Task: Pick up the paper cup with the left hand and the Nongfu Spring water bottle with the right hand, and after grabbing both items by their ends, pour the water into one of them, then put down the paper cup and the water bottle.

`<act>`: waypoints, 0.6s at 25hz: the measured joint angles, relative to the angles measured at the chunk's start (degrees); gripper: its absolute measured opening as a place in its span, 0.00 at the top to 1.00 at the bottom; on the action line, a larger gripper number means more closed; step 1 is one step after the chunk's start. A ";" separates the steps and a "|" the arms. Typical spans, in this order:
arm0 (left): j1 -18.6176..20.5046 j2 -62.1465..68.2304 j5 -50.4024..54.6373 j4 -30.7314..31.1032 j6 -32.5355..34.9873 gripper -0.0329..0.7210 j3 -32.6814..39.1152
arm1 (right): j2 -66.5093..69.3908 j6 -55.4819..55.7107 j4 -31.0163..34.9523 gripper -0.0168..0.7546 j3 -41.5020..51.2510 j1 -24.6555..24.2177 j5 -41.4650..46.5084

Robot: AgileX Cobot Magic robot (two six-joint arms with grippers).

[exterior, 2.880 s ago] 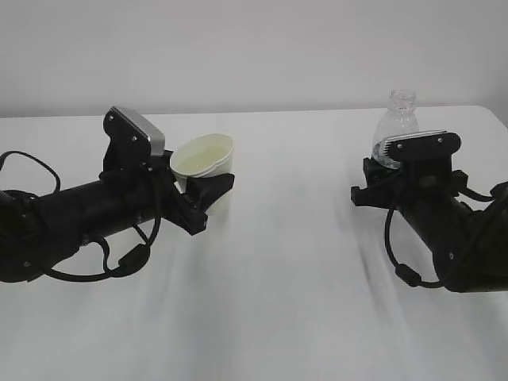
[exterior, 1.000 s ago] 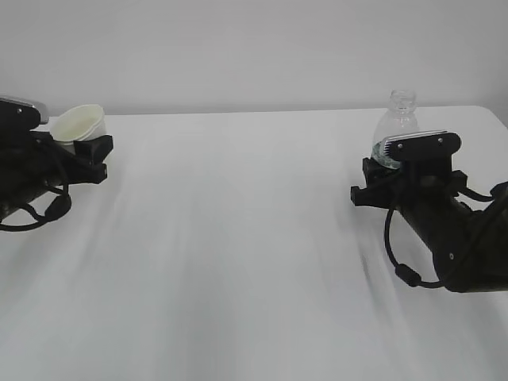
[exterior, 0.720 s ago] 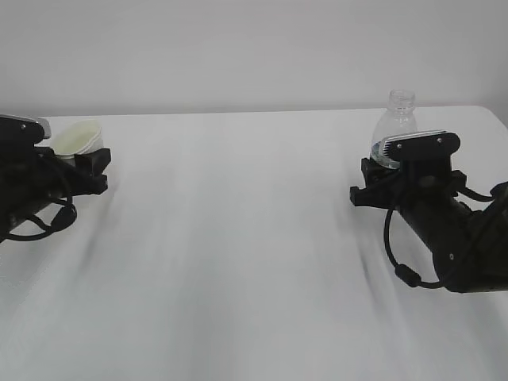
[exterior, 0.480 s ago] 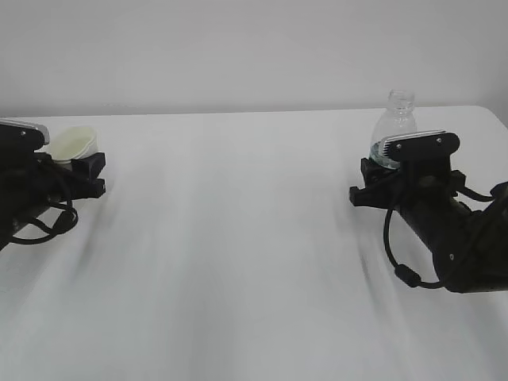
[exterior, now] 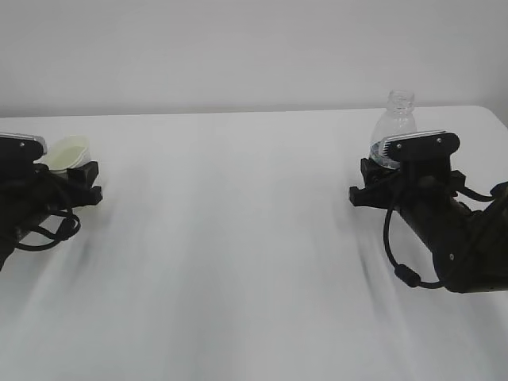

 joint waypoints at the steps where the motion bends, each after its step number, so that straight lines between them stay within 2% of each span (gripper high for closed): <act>1: 0.00 0.00 0.00 -0.16 0.00 0.40 0.00 | 0.00 0.00 0.00 0.37 0.00 0.00 0.00; 15: 0.00 2.39 -1.81 -1.14 0.09 0.41 -0.20 | 2.38 0.22 -0.29 0.37 -0.77 0.00 -0.22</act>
